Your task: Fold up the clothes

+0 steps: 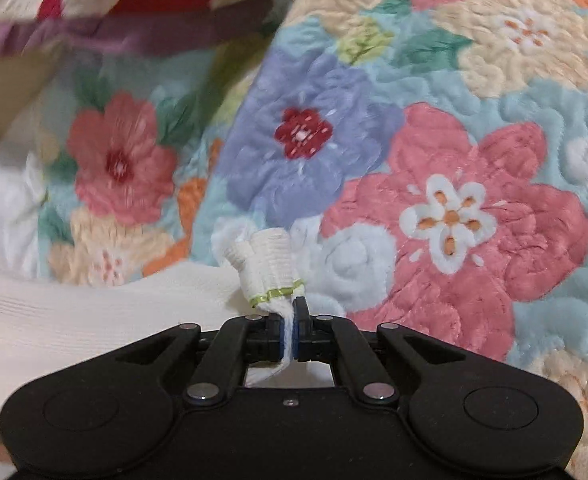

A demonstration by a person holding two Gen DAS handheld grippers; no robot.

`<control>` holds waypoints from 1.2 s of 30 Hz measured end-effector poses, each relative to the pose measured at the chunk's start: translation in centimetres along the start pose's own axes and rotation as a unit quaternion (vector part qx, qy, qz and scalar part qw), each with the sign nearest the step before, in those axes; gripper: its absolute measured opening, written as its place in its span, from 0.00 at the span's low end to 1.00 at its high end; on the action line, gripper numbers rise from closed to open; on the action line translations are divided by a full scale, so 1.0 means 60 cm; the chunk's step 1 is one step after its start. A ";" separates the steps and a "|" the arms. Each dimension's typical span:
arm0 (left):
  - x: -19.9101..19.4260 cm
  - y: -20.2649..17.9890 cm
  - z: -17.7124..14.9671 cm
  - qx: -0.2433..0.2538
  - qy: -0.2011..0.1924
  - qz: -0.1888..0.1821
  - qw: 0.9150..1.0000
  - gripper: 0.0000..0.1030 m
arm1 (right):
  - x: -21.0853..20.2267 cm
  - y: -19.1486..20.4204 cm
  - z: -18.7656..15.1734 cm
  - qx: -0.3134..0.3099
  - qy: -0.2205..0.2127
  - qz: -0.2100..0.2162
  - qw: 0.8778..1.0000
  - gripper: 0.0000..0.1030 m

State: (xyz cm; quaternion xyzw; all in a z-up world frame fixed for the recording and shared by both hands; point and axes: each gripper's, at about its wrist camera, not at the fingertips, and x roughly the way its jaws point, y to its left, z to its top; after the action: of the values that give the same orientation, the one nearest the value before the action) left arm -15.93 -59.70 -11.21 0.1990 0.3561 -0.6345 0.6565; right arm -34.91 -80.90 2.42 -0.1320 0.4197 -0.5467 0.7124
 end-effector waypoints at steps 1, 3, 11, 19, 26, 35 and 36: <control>0.001 -0.003 0.001 -0.003 0.001 -0.002 1.000 0.79 | 0.004 0.001 -0.001 0.000 0.005 -0.001 1.000 0.03; 0.002 -0.009 0.002 -0.008 0.002 -0.005 1.000 0.80 | 0.012 0.001 0.001 0.004 0.014 -0.005 1.000 0.06; 0.007 -0.052 -0.003 0.006 -0.003 -0.023 1.000 0.81 | 0.023 -0.015 -0.007 0.094 0.062 0.020 0.993 0.33; -0.075 0.003 -0.023 0.011 -0.009 -0.044 0.999 0.82 | 0.031 -0.001 -0.066 0.189 0.093 0.063 0.975 0.36; -0.183 0.152 -0.051 0.050 -0.020 0.081 0.995 0.82 | -0.024 0.023 -0.050 0.206 0.011 -0.008 0.978 0.62; -0.254 0.399 -0.051 -0.071 -0.002 0.193 0.979 0.82 | -0.111 0.219 -0.028 0.063 -0.032 0.190 0.979 0.63; -0.255 0.418 -0.052 -0.085 0.002 0.191 0.978 0.82 | -0.118 0.241 -0.022 0.061 -0.024 0.217 0.974 0.63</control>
State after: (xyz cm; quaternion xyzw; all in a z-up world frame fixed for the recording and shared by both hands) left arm 8.77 -43.98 -7.06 0.2079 0.3653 -0.4647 0.7793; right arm -26.57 -68.93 -4.52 -0.0069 0.3870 -0.4003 0.8306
